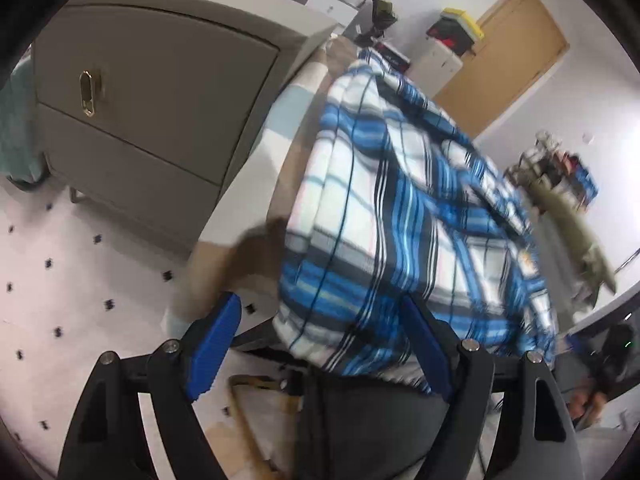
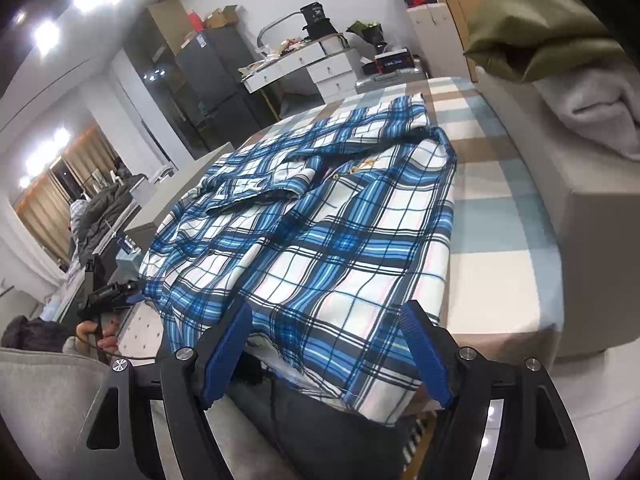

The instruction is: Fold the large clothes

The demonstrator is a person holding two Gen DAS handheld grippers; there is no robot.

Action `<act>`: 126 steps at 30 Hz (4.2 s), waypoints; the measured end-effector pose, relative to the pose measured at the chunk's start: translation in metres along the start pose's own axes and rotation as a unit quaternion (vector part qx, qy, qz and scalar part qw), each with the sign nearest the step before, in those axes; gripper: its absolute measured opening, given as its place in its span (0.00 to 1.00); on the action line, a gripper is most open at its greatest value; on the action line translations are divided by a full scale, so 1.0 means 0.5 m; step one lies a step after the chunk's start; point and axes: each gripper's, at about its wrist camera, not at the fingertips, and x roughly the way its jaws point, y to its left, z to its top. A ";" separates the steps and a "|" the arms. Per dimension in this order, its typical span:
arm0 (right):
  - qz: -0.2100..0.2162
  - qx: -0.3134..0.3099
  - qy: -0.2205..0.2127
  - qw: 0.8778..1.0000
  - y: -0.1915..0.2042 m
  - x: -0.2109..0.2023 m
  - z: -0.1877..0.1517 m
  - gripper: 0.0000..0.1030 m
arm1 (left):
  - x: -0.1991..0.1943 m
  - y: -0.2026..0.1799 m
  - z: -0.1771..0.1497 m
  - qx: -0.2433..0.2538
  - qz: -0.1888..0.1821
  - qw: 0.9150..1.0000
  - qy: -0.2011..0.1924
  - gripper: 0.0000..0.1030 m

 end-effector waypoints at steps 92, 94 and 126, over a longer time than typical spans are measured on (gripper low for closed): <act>-0.069 0.112 -0.245 0.961 -0.020 -0.009 0.398 0.03 | 0.003 -0.192 0.425 0.053 -0.108 0.977 -0.174 0.00; -0.091 0.112 -0.235 0.961 -0.023 0.030 0.439 0.03 | 0.030 -0.193 0.455 0.049 -0.100 0.979 -0.169 0.00; -0.118 -0.012 0.056 0.991 0.034 0.263 0.303 0.62 | 0.137 -0.149 0.262 0.111 0.127 0.985 0.030 0.62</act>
